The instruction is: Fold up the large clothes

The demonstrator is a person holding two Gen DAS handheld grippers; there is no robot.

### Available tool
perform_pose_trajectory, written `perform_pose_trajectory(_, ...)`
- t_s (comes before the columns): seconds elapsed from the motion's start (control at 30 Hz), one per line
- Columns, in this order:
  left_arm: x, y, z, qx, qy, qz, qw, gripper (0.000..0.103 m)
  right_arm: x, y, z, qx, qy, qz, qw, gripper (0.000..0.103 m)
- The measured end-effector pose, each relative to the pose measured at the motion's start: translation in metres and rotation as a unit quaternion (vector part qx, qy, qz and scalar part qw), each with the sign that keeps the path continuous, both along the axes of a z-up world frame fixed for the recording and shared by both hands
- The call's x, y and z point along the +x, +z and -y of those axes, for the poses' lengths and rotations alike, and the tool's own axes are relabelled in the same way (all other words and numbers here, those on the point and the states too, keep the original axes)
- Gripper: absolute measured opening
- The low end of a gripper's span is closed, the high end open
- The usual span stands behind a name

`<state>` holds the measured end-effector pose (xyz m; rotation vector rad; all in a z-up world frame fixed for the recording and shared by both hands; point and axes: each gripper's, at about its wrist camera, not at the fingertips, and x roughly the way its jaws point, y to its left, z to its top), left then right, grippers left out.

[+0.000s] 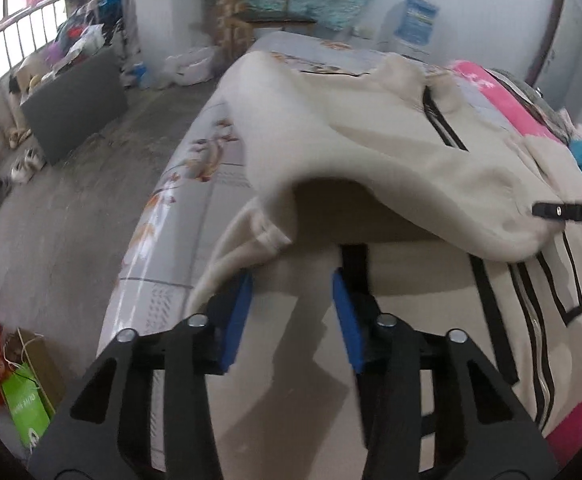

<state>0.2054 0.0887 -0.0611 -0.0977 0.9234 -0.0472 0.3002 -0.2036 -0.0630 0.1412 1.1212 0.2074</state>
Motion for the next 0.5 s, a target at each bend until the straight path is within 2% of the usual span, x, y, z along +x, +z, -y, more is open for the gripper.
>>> perform_pose_trajectory(0.03, 0.002, 0.0, -0.002, -0.001, 0.002, 0.002, 1.0, 0.035, 0.0, 0.001, -0.002, -0.011, 0.005, 0.003, 1.0, 0.009)
perform_pose_trajectory(0.13, 0.008, -0.001, -0.006, -0.002, 0.013, 0.002, 0.9999, 0.032, 0.002, 0.007, -0.01, -0.041, 0.017, 0.028, 0.999, 0.006)
perform_pose_trajectory(0.27, 0.013, -0.004, -0.008, -0.001, 0.029, 0.007, 0.9996, 0.03, 0.0, 0.054, 0.0, -0.049, 0.002, 0.112, 0.993, 0.005)
perform_pose_trajectory(0.33, 0.012, -0.004, -0.008, -0.002, 0.031, 0.01, 0.9995, 0.029, -0.002, 0.079, 0.013, -0.049, -0.02, 0.151, 0.987, 0.005)
perform_pose_trajectory(0.4, 0.012, -0.004, -0.009, -0.006, 0.033, 0.012, 0.9994, 0.028, -0.007, 0.1, 0.031, -0.071, -0.054, 0.189, 0.978, 0.005)
perform_pose_trajectory(0.43, 0.011, -0.004, -0.01, -0.008, 0.033, 0.013, 0.9993, 0.028, -0.008, 0.103, 0.037, -0.074, -0.062, 0.193, 0.976, 0.005)
perform_pose_trajectory(0.5, 0.01, -0.005, -0.011, -0.012, 0.032, 0.016, 0.9993, 0.028, -0.006, 0.092, 0.057, -0.059, -0.081, 0.172, 0.98, 0.005)
